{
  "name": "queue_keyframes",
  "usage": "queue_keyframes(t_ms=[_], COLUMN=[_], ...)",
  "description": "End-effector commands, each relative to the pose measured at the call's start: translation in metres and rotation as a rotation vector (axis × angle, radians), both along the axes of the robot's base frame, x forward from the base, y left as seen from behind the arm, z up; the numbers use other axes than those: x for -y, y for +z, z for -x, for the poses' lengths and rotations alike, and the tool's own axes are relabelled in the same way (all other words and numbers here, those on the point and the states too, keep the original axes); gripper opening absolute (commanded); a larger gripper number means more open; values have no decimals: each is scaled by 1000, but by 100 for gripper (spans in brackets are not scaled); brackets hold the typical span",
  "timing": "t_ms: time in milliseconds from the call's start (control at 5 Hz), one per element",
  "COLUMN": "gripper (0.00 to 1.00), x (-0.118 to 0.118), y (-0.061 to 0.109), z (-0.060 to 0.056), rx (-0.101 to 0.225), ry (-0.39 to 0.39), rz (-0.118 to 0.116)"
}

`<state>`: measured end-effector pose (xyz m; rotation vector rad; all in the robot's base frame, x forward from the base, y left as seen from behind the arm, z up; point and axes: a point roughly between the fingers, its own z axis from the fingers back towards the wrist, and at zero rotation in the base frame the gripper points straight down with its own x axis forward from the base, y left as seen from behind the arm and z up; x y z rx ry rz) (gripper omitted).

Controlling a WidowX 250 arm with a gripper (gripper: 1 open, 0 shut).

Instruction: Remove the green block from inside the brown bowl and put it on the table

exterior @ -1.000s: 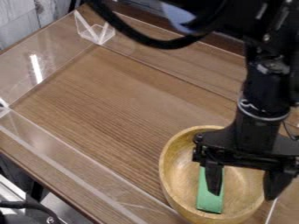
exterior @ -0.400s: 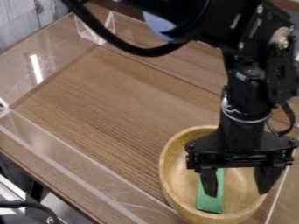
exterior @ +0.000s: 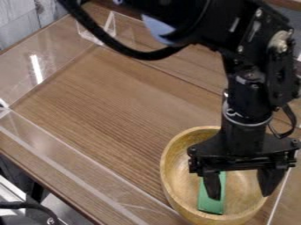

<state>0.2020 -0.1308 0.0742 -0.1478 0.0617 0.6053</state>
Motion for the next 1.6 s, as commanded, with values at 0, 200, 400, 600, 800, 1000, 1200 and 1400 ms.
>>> queue_keyframes(t_ms=[0, 200, 400, 600, 800, 1000, 1200, 1400], gripper=[100, 100, 100, 100, 100, 100, 100, 100], x=[1, 1, 2, 1, 1, 1, 1, 1], y=[6, 5, 5, 4, 4, 2, 1, 0], z=[-6, -6, -7, -8, -8, -9, -9, -10], rx=[23, 19, 15, 11, 7, 4, 1, -3], ry=[23, 33, 46, 59, 69, 77, 86, 95], rz=[23, 29, 36, 42, 47, 53, 58, 64])
